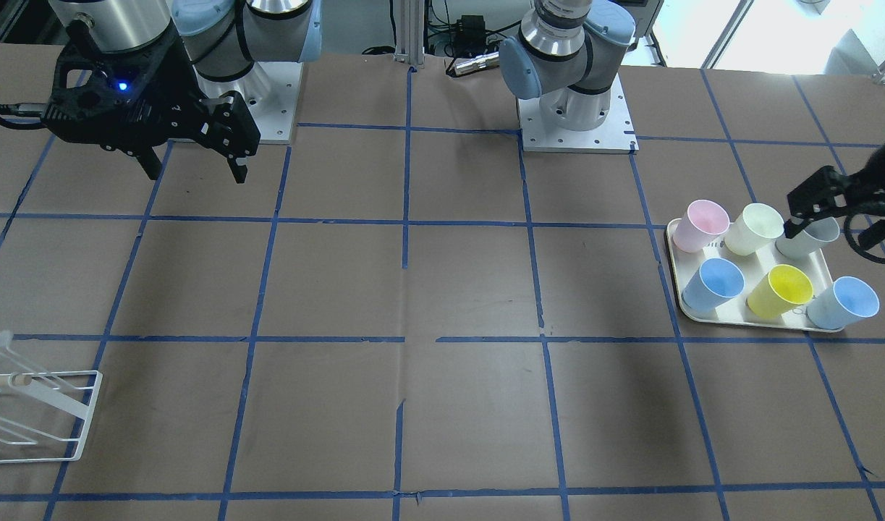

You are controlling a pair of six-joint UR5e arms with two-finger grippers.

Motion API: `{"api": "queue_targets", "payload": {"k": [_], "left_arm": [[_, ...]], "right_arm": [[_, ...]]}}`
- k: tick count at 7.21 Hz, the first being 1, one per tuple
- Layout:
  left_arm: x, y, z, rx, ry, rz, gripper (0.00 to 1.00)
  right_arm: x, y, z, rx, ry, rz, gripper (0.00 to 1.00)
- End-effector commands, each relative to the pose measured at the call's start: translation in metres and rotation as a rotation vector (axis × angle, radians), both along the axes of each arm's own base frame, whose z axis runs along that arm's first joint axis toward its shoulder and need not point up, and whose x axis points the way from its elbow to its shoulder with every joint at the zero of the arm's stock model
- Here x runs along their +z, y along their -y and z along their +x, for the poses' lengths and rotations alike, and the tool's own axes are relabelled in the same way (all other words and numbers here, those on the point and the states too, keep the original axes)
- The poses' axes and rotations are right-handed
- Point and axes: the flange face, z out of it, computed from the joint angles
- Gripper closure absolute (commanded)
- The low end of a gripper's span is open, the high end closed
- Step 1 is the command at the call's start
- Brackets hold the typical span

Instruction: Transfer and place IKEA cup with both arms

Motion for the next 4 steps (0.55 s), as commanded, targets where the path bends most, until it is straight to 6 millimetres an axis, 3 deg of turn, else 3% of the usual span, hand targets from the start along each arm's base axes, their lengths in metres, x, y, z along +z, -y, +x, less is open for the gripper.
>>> {"api": "queue_targets", "payload": {"k": [1,2,4], "left_arm": [[0.000,-0.021,-0.135,0.120,-0.047,-0.007,0.04],[0.013,-0.043,-0.172,0.130,-0.038,-0.032,0.01],[0.037,-0.075,-0.209,0.189,-0.004,-0.077,0.00]], "right_arm": [[0.000,0.000,-0.001,-0.002,-0.001,0.001,0.00],[0.000,0.000,-0.001,0.000,-0.001,0.001,0.00],[0.000,0.000,0.000,0.001,-0.001,0.001,0.00]]}}
